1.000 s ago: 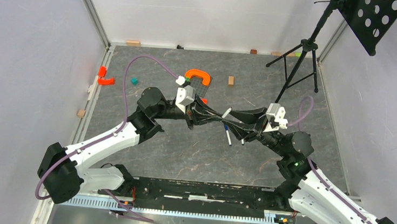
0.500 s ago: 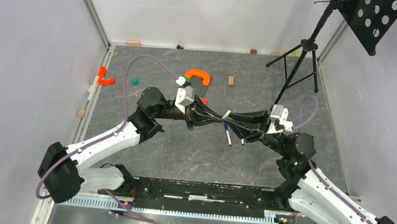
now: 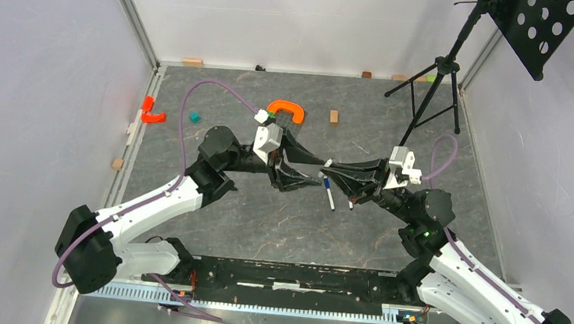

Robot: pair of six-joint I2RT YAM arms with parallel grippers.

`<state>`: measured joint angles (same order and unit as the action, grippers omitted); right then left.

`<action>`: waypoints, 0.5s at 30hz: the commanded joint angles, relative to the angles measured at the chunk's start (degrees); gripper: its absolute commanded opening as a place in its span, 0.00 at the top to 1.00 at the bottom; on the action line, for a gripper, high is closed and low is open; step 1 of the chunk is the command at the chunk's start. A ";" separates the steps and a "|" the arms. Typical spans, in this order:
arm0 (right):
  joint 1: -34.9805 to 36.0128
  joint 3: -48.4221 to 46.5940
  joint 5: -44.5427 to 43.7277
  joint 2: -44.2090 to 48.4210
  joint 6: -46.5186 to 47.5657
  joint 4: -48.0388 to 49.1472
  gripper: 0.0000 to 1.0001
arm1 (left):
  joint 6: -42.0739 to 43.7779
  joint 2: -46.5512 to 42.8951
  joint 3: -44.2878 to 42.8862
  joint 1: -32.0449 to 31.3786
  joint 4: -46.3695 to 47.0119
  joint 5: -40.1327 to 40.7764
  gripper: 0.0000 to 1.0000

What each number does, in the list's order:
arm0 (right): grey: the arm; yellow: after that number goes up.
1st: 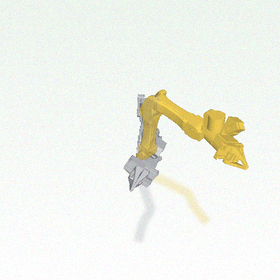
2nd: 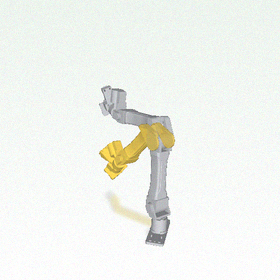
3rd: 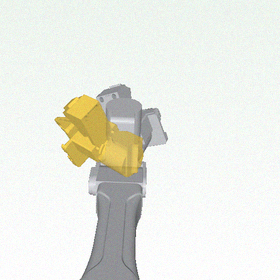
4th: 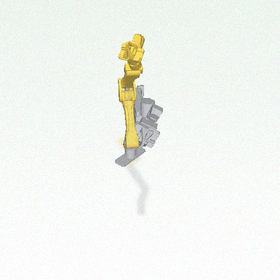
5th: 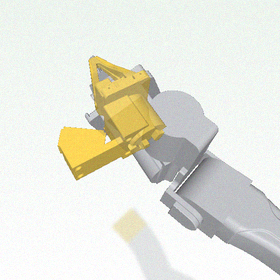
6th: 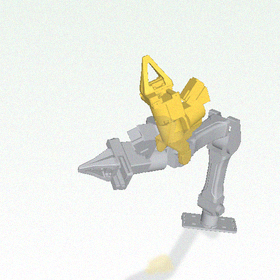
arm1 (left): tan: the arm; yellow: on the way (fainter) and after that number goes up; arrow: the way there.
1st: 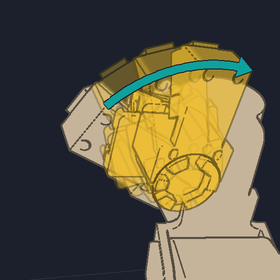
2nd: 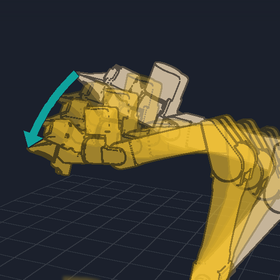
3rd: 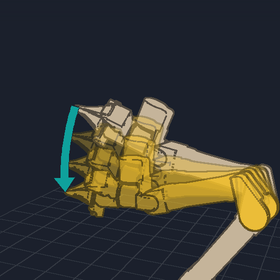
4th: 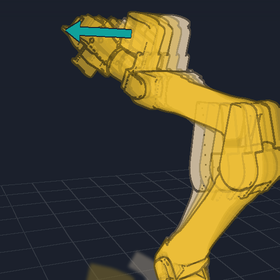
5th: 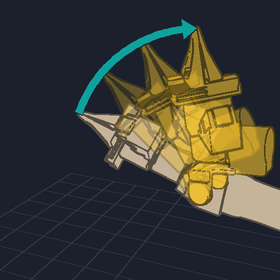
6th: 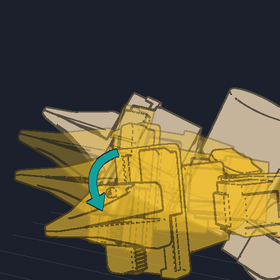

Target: Insert the pens into the pen caps

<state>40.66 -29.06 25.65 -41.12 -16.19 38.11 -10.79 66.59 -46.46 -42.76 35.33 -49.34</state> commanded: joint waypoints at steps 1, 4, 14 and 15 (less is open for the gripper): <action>-0.05 -4.85 -4.49 0.90 1.08 -3.80 1.00 | -1.07 -0.27 0.01 0.14 -0.39 3.07 0.29; -0.07 -7.40 -5.10 0.99 1.21 -6.45 1.00 | -0.64 -0.14 -0.03 0.14 -0.66 1.56 0.25; -0.05 -8.72 -3.43 0.53 -1.24 -9.48 1.00 | -3.44 1.04 1.09 0.05 4.82 -1.77 0.41; -0.06 -8.73 -3.50 0.39 -1.58 -9.54 1.00 | -3.45 1.16 1.06 -0.03 5.02 -1.72 0.42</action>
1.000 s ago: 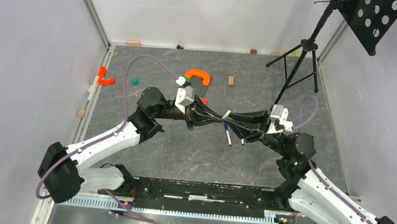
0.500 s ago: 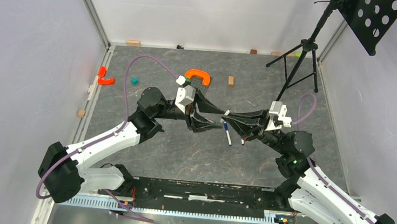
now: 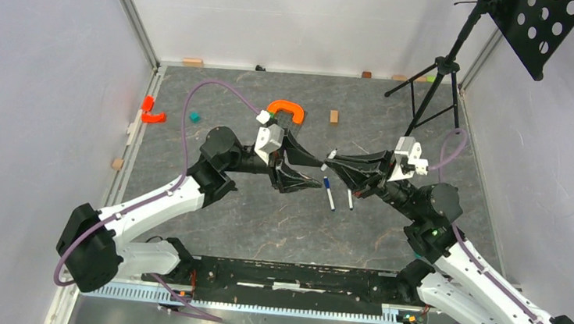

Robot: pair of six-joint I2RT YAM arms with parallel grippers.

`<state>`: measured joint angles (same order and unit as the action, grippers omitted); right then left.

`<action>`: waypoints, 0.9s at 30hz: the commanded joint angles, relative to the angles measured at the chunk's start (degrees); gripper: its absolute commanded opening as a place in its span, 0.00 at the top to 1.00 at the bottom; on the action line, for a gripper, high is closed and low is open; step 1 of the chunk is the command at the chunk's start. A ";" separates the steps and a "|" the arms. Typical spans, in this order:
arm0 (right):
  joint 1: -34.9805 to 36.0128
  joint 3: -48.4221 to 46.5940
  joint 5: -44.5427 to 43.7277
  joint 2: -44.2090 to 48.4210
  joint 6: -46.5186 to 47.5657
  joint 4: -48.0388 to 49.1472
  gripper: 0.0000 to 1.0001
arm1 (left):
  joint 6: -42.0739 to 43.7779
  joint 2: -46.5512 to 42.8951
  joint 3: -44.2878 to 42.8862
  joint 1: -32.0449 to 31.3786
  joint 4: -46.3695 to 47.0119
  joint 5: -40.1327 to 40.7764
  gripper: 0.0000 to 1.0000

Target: Insert the pens into the pen caps

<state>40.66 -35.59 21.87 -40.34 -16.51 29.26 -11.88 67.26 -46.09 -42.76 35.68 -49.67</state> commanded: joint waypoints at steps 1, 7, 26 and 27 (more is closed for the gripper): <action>-0.01 -2.20 0.29 -0.55 -1.60 -0.69 1.00 | -2.44 0.57 0.73 -0.04 4.68 -1.33 0.44; -0.02 -1.59 1.32 -1.45 -3.27 0.99 1.00 | -3.19 1.85 0.63 -0.35 5.07 -0.49 0.54; -0.04 0.05 1.60 -2.33 -3.90 2.39 0.77 | -3.40 0.51 1.48 -0.48 6.23 4.87 0.98; -0.02 0.30 1.21 -2.37 -3.83 2.59 0.63 | -3.54 0.46 1.65 -0.48 6.70 4.85 0.98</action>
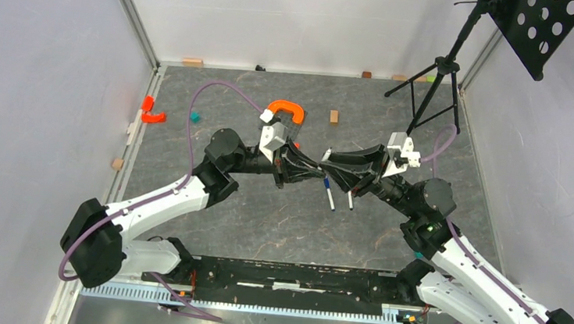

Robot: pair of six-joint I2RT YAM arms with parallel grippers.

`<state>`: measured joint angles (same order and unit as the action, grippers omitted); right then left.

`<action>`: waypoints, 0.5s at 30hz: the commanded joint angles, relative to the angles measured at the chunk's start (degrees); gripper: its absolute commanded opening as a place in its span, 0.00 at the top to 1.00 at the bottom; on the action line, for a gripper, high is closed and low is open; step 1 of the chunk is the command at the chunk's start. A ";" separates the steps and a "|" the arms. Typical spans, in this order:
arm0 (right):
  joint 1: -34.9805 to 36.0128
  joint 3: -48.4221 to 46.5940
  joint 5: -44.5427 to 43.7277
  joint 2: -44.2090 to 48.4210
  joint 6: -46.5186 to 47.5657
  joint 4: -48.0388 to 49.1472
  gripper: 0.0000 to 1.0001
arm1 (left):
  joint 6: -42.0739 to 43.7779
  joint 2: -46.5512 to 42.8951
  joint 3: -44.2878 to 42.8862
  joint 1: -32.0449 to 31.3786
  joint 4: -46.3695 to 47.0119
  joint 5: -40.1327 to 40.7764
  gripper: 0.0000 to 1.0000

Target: Insert the pens into the pen caps

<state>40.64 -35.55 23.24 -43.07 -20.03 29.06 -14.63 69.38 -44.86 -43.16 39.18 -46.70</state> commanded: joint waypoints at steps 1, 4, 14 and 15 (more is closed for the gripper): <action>0.01 0.47 -0.49 0.31 -0.50 3.29 0.53 | -0.91 -1.74 0.60 -0.07 3.59 1.79 0.98; 0.05 0.78 -0.40 0.07 -0.94 5.05 0.40 | -1.08 -2.22 0.99 -0.09 4.34 1.69 0.98; 0.04 3.45 4.06 0.18 -1.17 11.05 0.40 | -5.40 -1.91 2.56 -0.04 11.93 0.22 0.98; 0.04 3.55 4.38 0.09 -1.06 11.27 0.40 | -5.95 -1.78 2.66 -0.08 12.48 0.12 0.98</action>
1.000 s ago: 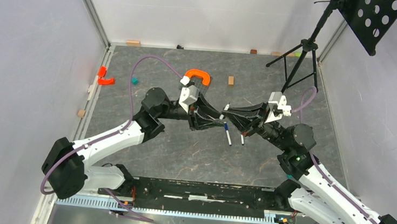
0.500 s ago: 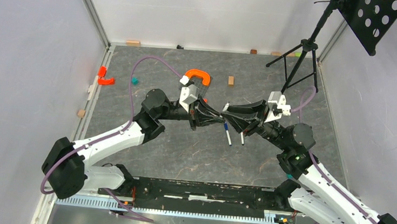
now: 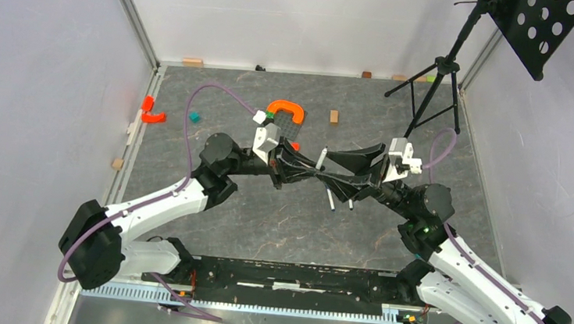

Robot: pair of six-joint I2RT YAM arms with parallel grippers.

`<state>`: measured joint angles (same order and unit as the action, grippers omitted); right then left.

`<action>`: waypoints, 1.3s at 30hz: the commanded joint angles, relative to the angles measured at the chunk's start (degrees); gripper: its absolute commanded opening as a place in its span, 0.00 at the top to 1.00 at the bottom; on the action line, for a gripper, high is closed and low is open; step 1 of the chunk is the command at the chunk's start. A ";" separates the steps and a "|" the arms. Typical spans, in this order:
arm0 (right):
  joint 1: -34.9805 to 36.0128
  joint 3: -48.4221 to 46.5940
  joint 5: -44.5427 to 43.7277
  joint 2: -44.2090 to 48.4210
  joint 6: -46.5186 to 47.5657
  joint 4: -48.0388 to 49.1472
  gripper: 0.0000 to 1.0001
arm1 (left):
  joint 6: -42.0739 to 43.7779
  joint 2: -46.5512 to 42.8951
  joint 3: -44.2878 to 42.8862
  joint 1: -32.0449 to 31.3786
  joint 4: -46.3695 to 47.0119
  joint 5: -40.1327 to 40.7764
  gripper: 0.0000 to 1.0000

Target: Insert the pens into the pen caps

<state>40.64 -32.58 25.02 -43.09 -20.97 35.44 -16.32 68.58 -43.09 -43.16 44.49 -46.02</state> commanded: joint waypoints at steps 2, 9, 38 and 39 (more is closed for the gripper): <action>0.03 0.67 2.76 0.12 0.06 4.91 0.42 | -4.92 -0.84 0.74 -0.09 7.70 -1.08 0.98; 0.05 1.03 3.02 -0.67 -0.95 7.72 0.47 | -5.87 -0.45 0.81 -0.09 8.72 -1.53 0.98; 1.66 -0.64 3.49 -7.22 -2.99 14.40 0.83 | -7.06 0.48 0.52 -0.07 8.68 -1.18 0.98; 1.80 -0.56 3.47 -7.22 -2.90 14.46 0.85 | -7.06 0.43 0.54 -0.09 8.68 -1.18 0.98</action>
<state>41.71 -31.97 28.18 -50.06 -24.14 47.22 -21.87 68.86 -42.39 -43.16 51.11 -47.07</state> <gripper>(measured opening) 0.187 0.072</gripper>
